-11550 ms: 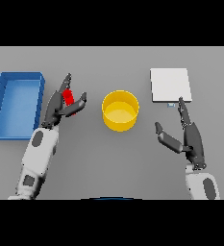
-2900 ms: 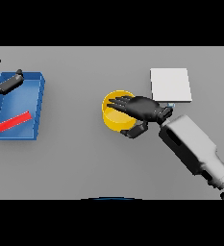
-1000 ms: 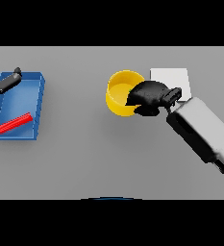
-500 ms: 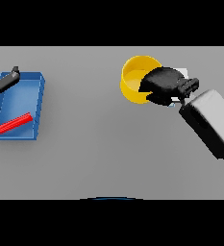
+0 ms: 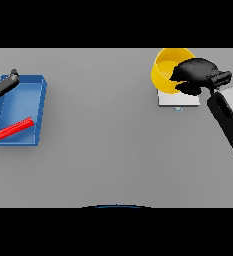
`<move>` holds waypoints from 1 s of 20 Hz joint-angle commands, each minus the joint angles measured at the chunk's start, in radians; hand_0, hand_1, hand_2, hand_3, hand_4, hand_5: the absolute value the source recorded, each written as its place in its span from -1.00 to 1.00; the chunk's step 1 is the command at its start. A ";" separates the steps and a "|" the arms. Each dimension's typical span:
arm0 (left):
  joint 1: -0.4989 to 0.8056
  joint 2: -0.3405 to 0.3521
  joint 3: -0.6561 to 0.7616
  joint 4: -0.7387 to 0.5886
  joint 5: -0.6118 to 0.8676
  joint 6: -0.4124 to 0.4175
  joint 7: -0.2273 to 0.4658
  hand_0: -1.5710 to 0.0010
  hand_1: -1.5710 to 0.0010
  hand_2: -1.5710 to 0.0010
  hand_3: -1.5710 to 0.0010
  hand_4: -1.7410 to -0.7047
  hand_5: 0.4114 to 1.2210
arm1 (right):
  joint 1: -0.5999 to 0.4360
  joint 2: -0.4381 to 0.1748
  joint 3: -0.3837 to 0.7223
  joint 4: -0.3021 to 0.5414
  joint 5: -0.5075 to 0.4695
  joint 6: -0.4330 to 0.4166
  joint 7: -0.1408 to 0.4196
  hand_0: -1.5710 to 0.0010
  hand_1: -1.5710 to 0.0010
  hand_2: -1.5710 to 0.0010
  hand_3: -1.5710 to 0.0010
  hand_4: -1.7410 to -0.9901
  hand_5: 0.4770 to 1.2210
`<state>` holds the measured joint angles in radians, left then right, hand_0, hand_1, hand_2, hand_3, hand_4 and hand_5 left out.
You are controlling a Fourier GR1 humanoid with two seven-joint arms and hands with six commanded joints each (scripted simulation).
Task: Pick up the red beaker and tilt it to pour out 1 green nut into yellow bowl. Pick up the yellow bowl and place it on the metallic measuring scale.
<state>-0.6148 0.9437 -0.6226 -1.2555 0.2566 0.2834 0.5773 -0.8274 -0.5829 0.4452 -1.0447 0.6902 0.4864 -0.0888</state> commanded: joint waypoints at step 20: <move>-0.011 -0.018 -0.005 0.019 -0.006 -0.002 -0.002 1.00 1.00 1.00 1.00 0.79 -0.18 | -0.092 0.093 0.025 0.453 0.010 -0.177 -0.066 -0.96 -0.84 -0.90 -0.30 -0.78 1.00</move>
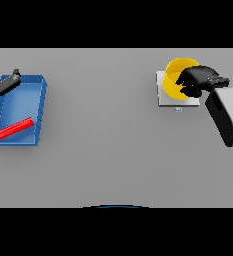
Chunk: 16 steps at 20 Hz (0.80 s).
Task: Pick up the red beaker and tilt it to pour out 1 green nut into yellow bowl. Pick up the yellow bowl and place it on the metallic measuring scale.
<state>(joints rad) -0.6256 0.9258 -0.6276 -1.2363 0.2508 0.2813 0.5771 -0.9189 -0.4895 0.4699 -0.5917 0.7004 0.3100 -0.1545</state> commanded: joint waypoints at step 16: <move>-0.016 -0.022 0.004 0.050 -0.001 -0.007 -0.016 1.00 1.00 1.00 1.00 0.77 -0.20 | -0.057 0.026 0.024 0.118 0.026 0.032 -0.077 0.93 0.94 0.85 0.56 0.15 -0.31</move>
